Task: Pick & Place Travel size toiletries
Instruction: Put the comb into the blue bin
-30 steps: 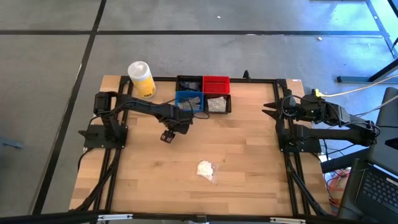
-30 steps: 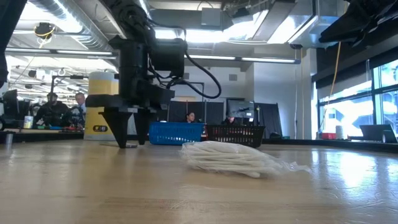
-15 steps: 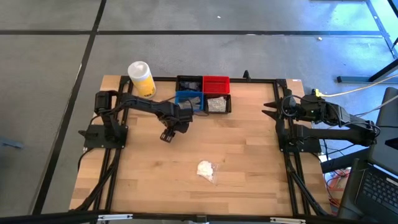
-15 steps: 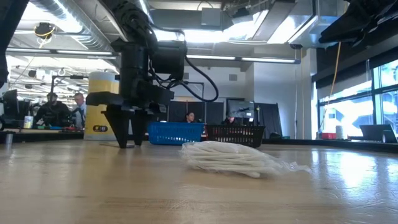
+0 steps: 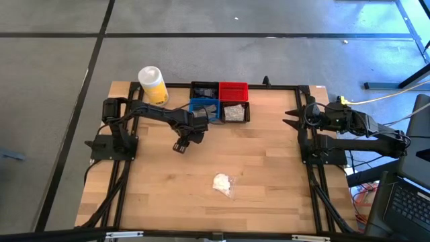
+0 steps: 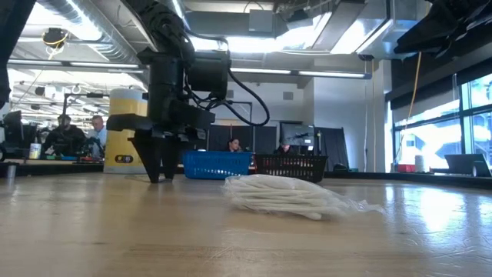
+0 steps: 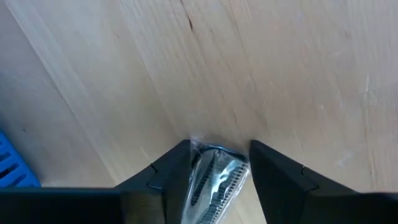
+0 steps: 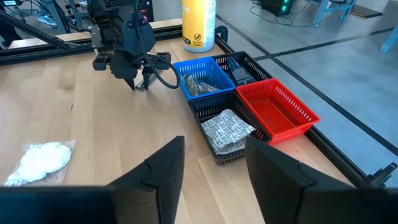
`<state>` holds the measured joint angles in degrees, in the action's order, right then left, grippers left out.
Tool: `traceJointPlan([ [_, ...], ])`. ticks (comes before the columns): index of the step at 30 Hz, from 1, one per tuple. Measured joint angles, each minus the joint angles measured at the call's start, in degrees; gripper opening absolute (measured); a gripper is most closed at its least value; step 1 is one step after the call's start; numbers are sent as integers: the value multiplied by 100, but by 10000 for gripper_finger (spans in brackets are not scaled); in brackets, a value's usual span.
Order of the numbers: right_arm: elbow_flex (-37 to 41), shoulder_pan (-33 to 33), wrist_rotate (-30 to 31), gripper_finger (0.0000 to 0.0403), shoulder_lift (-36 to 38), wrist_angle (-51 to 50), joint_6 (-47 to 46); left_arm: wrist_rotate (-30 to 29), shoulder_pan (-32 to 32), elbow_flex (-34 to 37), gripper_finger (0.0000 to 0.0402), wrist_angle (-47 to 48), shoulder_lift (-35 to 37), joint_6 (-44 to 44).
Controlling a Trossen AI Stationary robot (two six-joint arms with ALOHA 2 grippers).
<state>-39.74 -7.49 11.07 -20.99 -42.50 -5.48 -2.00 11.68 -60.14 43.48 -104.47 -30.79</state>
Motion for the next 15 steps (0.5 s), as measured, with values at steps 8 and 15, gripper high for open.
traceJointPlan([
  [8, 1, -1, 0, 179, 0, 0, 1, -12, 0, -2, 142, -10, 2, 8],
  [15, 0, -2, 0, 166, 0, 0, 1, -37, -24, 0, 141, -24, 2, -2],
])
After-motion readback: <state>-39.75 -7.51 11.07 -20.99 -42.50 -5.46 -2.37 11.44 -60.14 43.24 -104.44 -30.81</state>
